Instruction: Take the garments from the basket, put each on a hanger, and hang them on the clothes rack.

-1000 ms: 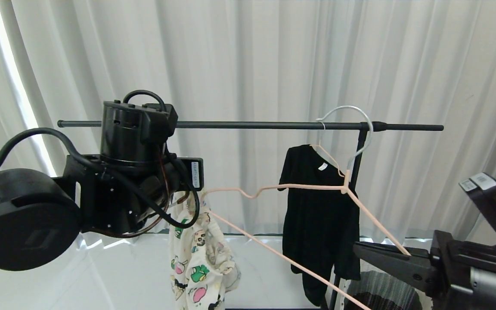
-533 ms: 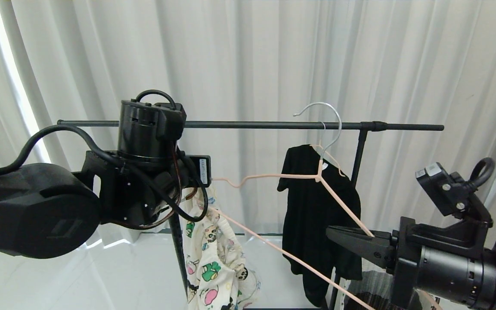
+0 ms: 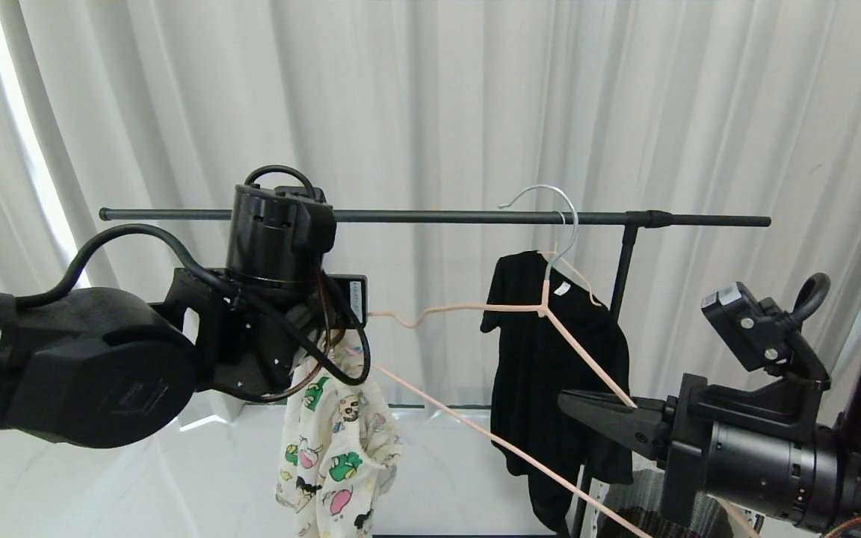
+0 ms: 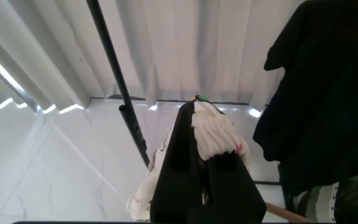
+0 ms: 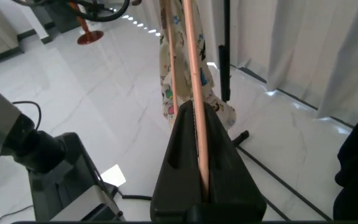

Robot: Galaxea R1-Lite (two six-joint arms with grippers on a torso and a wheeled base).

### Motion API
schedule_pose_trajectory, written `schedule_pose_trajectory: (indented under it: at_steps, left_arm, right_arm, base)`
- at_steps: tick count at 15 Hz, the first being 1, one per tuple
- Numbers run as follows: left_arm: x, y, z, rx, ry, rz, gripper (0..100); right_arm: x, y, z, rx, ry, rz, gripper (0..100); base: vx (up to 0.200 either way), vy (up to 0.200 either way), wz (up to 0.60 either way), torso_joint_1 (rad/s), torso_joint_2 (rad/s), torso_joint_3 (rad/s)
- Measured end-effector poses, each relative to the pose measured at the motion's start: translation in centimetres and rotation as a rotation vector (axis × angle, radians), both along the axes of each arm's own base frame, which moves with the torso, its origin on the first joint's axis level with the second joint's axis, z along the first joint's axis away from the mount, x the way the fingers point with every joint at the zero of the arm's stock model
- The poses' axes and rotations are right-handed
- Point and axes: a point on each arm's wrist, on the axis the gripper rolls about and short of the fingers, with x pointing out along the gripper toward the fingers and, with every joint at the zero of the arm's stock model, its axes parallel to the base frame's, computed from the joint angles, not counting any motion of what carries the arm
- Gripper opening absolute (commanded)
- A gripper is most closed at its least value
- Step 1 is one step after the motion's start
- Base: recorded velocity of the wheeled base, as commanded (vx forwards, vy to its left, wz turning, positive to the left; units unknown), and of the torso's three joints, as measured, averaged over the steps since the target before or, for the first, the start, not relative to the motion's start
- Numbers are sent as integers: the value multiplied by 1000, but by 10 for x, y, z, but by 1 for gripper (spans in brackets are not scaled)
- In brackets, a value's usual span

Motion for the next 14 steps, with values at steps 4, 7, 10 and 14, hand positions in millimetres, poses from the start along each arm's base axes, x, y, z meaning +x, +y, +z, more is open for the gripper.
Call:
schedule_pose_trajectory:
  at_steps: [4, 7, 10, 14]
  left_arm:
    - [-6, -9, 1, 0, -3, -31, 0]
    - [-18, -23, 4, -5, -11, -89, 0]
    - [-31, -40, 8, -15, -20, -166, 0]
    - [-55, -70, 18, -51, -41, -314, 0]
  right_arm:
    - [9, 8, -1, -6, -9, -69, 0]
    - [12, 16, -1, 1, -15, -59, 0]
    - [9, 27, -1, 0, -16, -26, 0]
    - [12, 38, -5, -19, -8, -39, 0]
  base:
    - [0, 0, 0, 0, 0, 0]
    - [0, 0, 0, 0, 0, 0]
    - [0, 0, 0, 0, 0, 0]
    - [0, 0, 0, 0, 0, 0]
